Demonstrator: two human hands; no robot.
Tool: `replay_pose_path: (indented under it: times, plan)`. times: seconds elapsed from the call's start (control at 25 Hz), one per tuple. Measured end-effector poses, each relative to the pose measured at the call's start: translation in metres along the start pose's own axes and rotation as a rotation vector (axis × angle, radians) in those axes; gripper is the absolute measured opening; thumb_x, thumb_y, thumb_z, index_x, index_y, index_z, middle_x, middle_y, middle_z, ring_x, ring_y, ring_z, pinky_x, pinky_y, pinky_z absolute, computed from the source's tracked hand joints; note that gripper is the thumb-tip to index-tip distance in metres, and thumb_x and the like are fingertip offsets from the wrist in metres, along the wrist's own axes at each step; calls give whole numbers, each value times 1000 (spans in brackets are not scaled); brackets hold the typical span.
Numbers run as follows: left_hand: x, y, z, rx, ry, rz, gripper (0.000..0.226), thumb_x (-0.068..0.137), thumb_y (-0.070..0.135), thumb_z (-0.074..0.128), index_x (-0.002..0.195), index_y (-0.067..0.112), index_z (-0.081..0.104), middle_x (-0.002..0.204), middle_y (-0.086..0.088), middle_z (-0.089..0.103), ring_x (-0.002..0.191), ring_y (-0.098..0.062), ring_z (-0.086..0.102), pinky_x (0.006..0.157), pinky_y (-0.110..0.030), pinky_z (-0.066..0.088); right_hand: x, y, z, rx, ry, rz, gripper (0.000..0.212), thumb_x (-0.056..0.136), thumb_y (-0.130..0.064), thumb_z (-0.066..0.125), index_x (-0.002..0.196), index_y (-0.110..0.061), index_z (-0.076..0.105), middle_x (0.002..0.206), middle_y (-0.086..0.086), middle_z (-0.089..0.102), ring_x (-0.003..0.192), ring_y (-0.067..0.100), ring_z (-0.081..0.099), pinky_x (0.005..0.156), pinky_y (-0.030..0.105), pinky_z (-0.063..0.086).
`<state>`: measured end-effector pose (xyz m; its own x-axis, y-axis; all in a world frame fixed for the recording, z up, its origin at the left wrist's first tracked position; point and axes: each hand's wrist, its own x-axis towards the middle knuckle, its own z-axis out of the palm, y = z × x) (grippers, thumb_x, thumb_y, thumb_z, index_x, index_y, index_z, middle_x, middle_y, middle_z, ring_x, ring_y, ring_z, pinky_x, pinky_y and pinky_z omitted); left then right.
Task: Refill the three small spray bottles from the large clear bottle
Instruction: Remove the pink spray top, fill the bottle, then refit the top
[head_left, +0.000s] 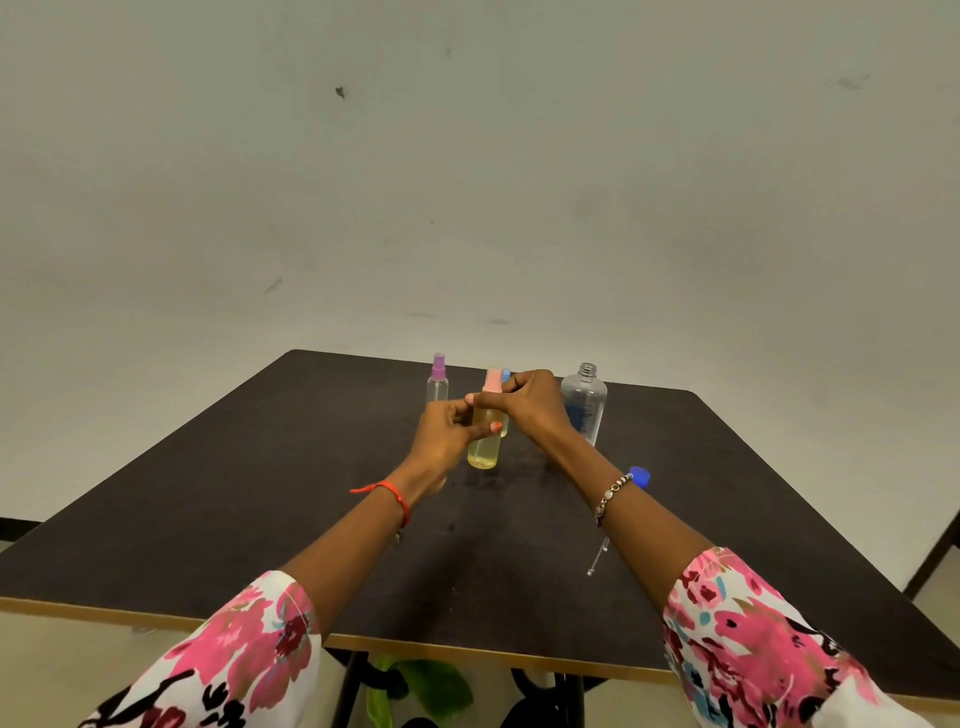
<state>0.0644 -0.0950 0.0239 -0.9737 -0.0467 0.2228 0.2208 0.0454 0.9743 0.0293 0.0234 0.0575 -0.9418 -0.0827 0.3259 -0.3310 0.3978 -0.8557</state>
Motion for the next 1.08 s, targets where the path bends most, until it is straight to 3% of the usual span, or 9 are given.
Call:
replay_pose_path:
  times: [0.12,0.24,0.36,0.44,0.56,0.72,0.88,1.0,1.08]
  plan:
    - [-2,0,-8,2,-17,1,34,77,-1,67,110,-3,63,109,-17,67,100,-22,65,92,-32,52,-1,1,-7,53,-205,-10,18,73,-23,76,67,-12,63,61,3,57,52,10,46,53,19,38]
    - [-4,3,-17,7,-74,-23,35,78,-1,65,113,-1,62,98,-6,68,81,-3,67,73,-14,55,0,6,-8,116,-341,-35,23,80,-21,68,99,-8,69,95,23,67,73,22,53,68,30,43]
    - [-5,2,-23,9,-88,-48,33,79,-2,64,112,-1,62,91,3,68,70,6,67,64,-10,54,0,6,0,44,-332,-79,20,83,-22,65,92,-5,69,79,21,62,65,20,49,62,27,40]
    - [-6,-1,-25,9,-55,-48,33,80,-2,63,112,-2,61,92,-2,68,76,1,68,70,-15,54,-1,3,8,32,-284,-79,17,83,-19,65,77,-3,66,65,4,52,55,12,43,54,19,37]
    - [-7,-7,-28,4,54,-37,35,79,-2,65,114,-3,61,107,-15,67,97,-19,64,86,-28,51,-5,1,28,89,-161,-50,15,79,-17,70,80,-2,67,69,-2,53,60,6,49,55,14,39]
    - [-6,-19,-32,31,207,-11,34,76,-5,66,109,-6,63,98,-14,67,92,-21,64,81,-26,55,-6,3,62,78,6,-54,25,74,-18,74,84,4,68,83,19,63,78,27,63,69,39,51]
    - [-2,-27,-47,20,294,-12,34,76,-12,62,109,-7,63,102,-18,68,86,-18,63,59,-6,52,-4,10,83,123,-72,3,28,73,-17,76,95,-2,67,89,11,65,84,24,64,71,37,54]
    - [5,-36,-64,0,307,-47,41,77,-13,61,117,-7,58,112,-19,65,100,-24,63,67,-11,54,-1,23,98,176,-205,113,36,74,-20,75,104,-3,66,99,15,70,92,25,67,75,38,57]
    - [11,-46,-75,-12,250,-99,56,76,-13,63,129,-5,47,125,-19,58,114,-29,58,86,-26,55,1,27,108,175,-208,106,33,77,-19,72,104,-1,65,99,17,69,87,25,68,79,44,57]
